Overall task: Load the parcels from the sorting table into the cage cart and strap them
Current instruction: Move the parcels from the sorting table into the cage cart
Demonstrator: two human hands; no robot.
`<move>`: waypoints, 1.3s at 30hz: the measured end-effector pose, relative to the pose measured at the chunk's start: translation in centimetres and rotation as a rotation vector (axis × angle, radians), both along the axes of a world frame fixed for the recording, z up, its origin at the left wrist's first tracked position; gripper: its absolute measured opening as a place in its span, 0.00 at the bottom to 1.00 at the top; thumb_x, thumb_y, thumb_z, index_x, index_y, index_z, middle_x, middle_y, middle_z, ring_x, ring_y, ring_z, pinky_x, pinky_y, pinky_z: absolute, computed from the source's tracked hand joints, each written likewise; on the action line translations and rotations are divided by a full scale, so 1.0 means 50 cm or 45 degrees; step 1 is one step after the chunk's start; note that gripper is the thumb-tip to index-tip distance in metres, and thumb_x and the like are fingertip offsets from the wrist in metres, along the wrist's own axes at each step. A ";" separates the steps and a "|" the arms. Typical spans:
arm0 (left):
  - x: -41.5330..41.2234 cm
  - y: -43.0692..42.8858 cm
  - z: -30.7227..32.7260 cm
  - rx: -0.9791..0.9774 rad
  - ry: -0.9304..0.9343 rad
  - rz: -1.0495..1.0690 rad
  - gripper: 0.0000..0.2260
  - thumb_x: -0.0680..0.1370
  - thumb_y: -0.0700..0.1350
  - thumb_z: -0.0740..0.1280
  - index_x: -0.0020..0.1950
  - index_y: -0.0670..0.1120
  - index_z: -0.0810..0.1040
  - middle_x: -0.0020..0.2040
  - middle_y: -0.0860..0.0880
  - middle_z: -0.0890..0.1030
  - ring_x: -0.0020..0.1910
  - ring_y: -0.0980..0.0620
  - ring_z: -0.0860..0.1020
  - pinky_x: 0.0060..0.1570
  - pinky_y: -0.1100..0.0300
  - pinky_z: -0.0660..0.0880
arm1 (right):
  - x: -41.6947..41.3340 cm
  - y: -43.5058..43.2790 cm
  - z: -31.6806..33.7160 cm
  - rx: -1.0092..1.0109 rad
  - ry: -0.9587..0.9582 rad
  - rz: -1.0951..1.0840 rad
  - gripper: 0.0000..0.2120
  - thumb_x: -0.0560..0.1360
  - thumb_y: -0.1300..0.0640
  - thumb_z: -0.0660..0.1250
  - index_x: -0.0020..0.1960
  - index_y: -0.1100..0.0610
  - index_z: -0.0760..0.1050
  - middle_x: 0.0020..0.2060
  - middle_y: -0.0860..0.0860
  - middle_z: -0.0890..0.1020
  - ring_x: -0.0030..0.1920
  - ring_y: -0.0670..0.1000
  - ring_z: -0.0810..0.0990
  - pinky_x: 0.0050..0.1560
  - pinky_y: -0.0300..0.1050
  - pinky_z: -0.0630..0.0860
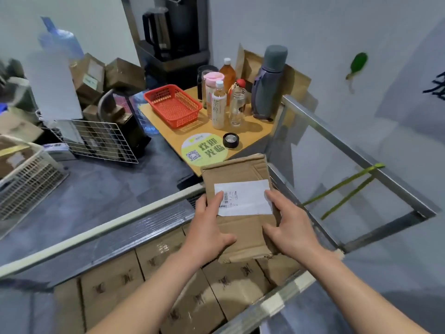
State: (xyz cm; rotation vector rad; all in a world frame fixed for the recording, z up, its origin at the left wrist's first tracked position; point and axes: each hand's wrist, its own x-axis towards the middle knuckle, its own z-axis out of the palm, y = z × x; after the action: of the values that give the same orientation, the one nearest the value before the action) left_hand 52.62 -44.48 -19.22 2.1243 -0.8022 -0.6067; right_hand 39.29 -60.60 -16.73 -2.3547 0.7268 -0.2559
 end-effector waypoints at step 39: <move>0.173 -0.304 -0.814 0.599 0.153 0.124 0.39 0.71 0.34 0.71 0.77 0.48 0.56 0.68 0.49 0.62 0.55 0.48 0.73 0.51 0.64 0.71 | 0.317 -0.323 -0.853 -0.248 0.793 0.697 0.26 0.74 0.63 0.64 0.72 0.58 0.69 0.69 0.53 0.70 0.70 0.55 0.64 0.70 0.48 0.66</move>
State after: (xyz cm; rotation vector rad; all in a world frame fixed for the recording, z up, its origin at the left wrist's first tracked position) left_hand 61.25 -59.67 -59.92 2.5006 -0.5198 -0.9323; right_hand 55.16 -76.73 -59.38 -2.7295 0.2960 0.6965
